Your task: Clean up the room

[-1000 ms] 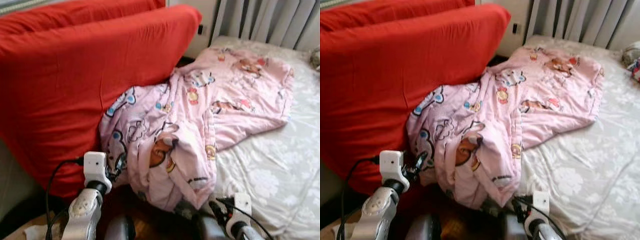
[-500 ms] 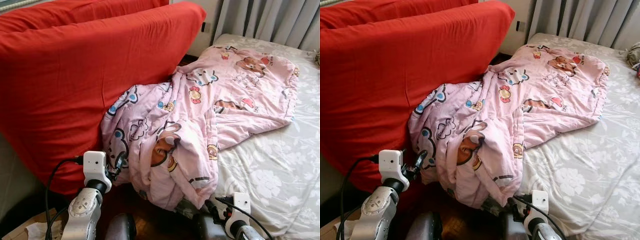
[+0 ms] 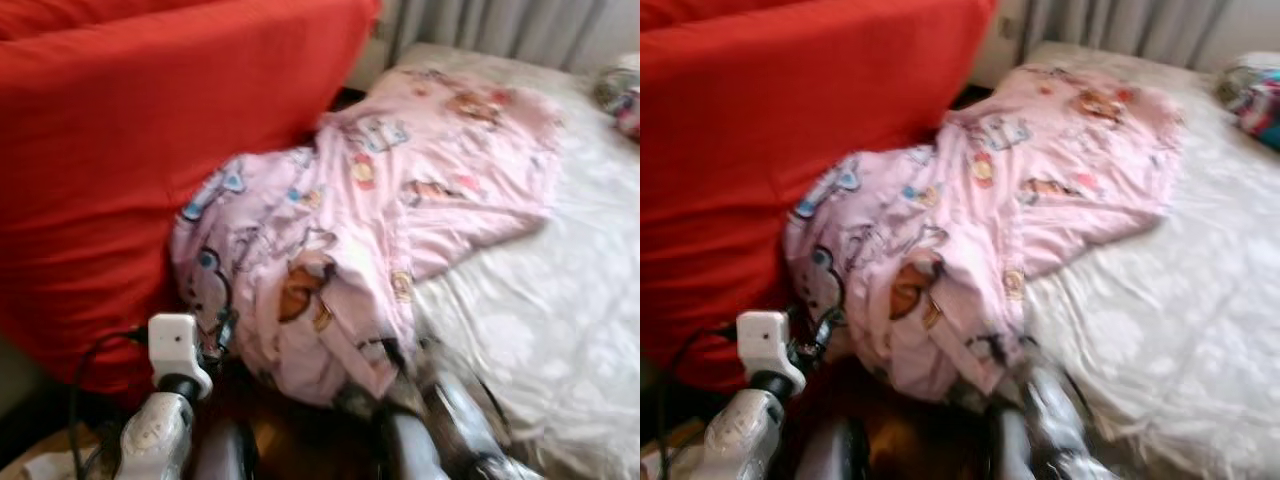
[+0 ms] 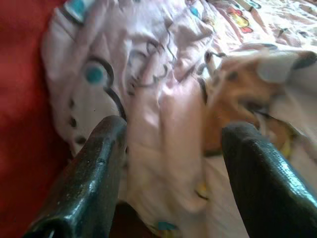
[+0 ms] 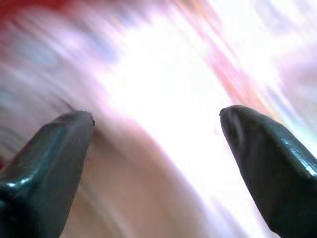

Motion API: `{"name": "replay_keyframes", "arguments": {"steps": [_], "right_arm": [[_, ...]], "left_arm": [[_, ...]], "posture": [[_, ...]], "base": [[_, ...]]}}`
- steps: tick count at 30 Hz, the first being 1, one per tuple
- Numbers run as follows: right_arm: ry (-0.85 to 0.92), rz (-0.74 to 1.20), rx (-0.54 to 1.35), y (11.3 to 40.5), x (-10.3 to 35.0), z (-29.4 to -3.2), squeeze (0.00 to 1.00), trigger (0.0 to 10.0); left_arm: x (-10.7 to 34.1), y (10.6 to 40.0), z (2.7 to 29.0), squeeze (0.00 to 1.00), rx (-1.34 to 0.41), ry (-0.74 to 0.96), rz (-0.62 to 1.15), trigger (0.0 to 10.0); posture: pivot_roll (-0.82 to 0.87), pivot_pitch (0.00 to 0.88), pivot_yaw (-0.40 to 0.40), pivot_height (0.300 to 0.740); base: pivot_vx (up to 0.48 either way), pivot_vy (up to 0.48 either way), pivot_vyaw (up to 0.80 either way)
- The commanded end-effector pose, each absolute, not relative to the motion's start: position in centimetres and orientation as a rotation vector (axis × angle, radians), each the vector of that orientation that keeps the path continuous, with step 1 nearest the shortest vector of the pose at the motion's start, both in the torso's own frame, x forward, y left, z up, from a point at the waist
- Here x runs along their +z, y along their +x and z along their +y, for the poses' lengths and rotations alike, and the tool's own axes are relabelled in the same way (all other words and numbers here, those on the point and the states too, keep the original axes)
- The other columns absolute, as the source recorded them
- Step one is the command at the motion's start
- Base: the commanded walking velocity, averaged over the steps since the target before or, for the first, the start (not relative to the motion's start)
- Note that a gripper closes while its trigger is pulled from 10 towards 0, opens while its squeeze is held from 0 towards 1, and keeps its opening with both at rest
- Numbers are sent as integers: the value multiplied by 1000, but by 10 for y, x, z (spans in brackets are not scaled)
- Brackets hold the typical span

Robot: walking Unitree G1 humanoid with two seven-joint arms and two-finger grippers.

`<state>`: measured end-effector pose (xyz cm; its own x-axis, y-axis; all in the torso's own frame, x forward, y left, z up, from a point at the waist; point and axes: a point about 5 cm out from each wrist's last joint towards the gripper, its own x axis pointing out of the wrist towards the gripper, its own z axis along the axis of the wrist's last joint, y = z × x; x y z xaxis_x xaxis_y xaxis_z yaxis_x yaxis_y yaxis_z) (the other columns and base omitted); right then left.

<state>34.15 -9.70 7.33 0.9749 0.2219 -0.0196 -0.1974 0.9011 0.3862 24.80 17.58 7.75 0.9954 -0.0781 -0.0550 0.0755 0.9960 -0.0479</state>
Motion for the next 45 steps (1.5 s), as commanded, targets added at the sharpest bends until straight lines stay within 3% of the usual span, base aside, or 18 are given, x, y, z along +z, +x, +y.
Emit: {"name": "replay_keyframes", "arguments": {"steps": [1, 8, 24, 45], "right_arm": [[373, 90, 161, 328, 55, -112, 0, 10000], [366, 94, 151, 321, 47, -115, 0, 10000], [376, 223, -76, 303, 19, -138, 0, 10000], [426, 461, -132, 283, -13, -145, 0, 10000]], "left_arm": [[83, 248, 187, 0, -44, -28, 41, 10000], [84, 253, 182, 0, -54, -33, 39, 10000], [85, 255, 184, 0, -47, -31, 38, 10000], [82, 253, 184, 0, -48, -31, 48, 10000]], "posture": [[64, 171, -34, 601], [52, 155, -29, 601], [48, 147, -31, 601], [49, 150, -29, 601]], "base": [[0, 0, 0], [0, 0, 0], [0, 0, 0], [0, 0, 0]]}}
